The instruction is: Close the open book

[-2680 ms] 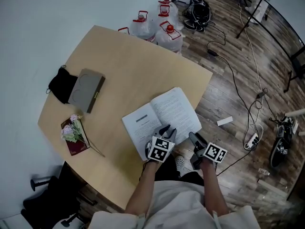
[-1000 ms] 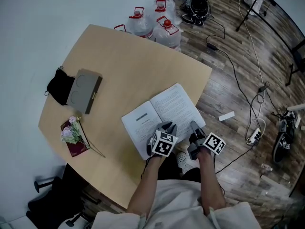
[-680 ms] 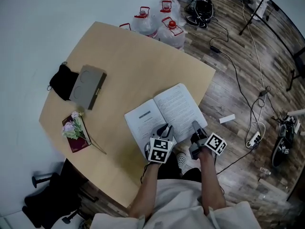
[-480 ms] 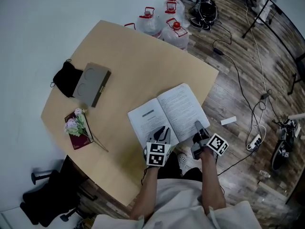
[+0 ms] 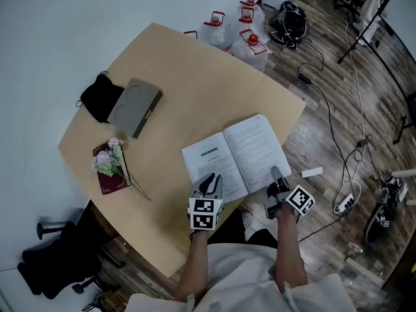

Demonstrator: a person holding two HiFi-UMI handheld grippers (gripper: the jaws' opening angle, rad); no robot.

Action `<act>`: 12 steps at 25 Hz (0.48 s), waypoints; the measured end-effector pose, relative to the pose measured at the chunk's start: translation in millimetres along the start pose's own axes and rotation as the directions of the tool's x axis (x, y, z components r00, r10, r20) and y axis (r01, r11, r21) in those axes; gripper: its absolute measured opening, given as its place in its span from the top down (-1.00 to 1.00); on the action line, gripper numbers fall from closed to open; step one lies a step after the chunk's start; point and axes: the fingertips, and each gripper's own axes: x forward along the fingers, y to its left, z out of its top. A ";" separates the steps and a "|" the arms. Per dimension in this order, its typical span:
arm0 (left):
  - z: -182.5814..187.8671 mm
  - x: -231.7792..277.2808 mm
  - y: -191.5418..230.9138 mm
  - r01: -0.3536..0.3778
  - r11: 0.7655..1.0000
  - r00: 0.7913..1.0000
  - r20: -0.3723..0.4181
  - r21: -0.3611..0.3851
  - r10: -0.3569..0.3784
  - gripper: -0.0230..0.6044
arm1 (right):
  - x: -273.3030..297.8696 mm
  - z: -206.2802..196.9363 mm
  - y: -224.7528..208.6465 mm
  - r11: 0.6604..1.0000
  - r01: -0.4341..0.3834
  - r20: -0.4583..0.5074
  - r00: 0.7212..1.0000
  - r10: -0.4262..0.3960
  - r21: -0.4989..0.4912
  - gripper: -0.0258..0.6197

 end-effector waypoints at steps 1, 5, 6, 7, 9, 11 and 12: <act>0.4 -3.0 2.0 -0.006 1.000 1.000 0.006 -0.009 0.006 0.68 | 0.2 0.4 3.0 1.000 -0.016 0.003 1.000 0.016 -0.002 0.84; 1.4 -12.3 6.8 -0.030 0.999 0.999 0.029 -0.024 0.031 0.73 | 0.3 1.0 14.9 0.998 -0.066 0.018 0.998 0.067 -0.021 0.84; 0.6 -14.6 7.2 -0.034 0.999 0.999 0.033 -0.025 0.035 0.75 | -1.2 0.5 16.2 0.998 -0.062 0.019 0.998 0.063 -0.032 0.84; -0.5 -17.0 7.3 -0.036 0.999 0.999 0.038 -0.026 0.037 0.75 | -3.7 0.0 15.7 0.998 -0.044 0.018 0.999 0.045 -0.046 0.84; -3.7 -22.4 6.8 -0.040 0.999 0.998 0.048 -0.032 0.041 0.79 | -8.6 -1.4 14.7 0.998 -0.004 0.014 1.000 0.005 -0.064 0.84; -7.3 -28.1 5.8 -0.043 0.998 0.997 0.055 -0.041 0.045 0.82 | -8.6 -2.7 20.9 0.998 -0.031 0.013 0.999 0.032 -0.057 0.84; -8.8 -30.8 5.1 -0.044 0.998 0.997 0.056 -0.045 0.047 0.83 | -7.7 -2.7 25.4 0.997 -0.059 0.013 0.998 0.060 -0.058 0.84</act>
